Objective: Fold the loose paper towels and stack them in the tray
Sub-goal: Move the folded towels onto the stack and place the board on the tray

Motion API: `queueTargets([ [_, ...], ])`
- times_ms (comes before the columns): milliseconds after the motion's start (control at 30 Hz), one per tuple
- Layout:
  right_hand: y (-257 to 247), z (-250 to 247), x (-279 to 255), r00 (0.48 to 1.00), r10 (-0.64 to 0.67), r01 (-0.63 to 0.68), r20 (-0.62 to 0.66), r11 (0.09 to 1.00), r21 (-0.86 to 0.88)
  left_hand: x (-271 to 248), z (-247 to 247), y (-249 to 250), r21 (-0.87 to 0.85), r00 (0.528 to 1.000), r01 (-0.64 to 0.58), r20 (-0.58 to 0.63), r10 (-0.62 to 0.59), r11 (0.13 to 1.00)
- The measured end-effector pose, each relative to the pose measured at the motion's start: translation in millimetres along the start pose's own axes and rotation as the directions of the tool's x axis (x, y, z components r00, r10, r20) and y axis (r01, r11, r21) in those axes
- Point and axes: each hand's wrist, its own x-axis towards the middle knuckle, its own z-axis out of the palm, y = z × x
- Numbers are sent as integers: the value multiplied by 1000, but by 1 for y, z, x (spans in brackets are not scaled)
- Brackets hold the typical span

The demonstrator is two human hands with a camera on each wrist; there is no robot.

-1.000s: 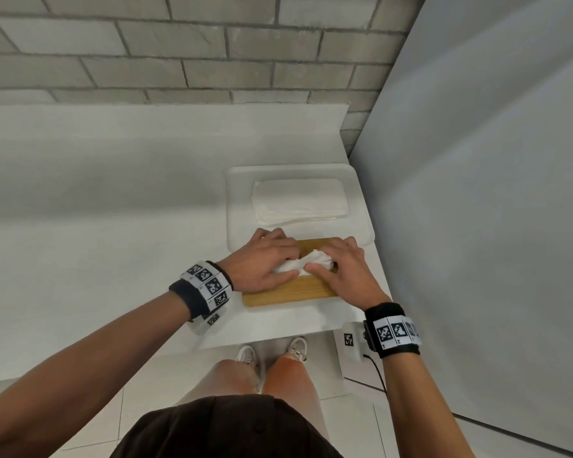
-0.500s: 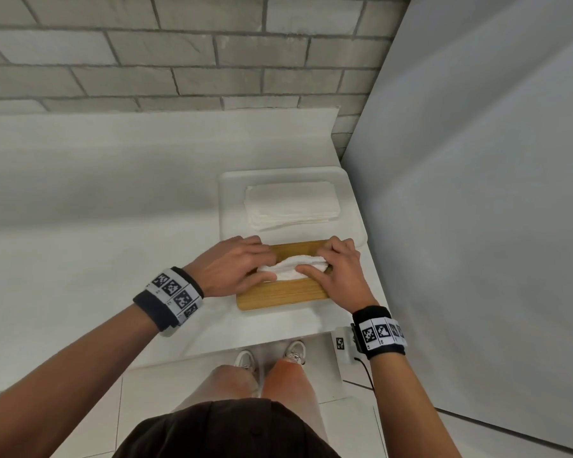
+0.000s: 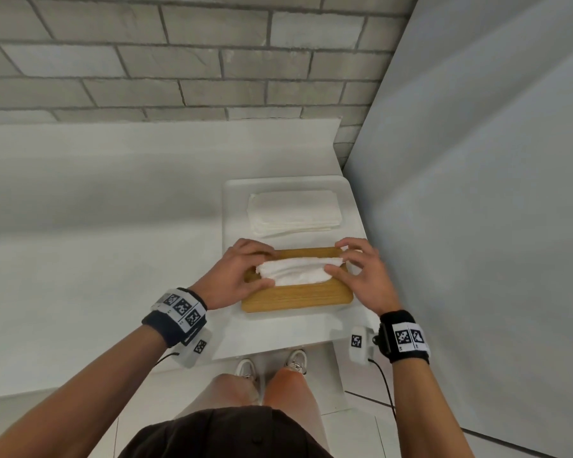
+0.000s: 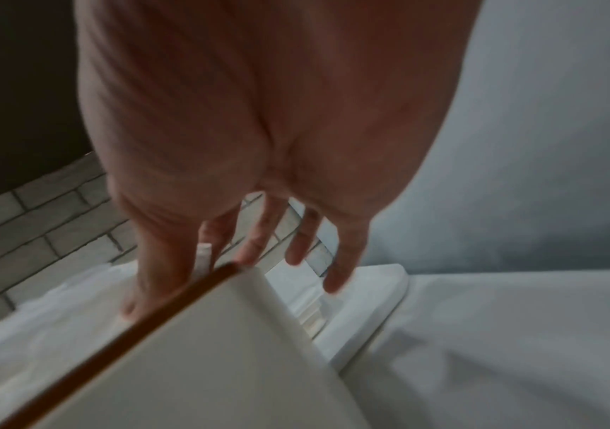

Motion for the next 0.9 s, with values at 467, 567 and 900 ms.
queueTargets([
  [467,-3,27,-23,974,-158,140,-159,983,-117,-11,22,-2,72,938,-146,-306,161,987],
  [567,-5,13,-22,999,-29,27,-46,999,-41,-12,20,2,-44,941,26,-336,-40,999],
  [900,-18,17,4,995,-90,87,46,994,63,-4,23,4,-517,914,79,-304,-268,852],
])
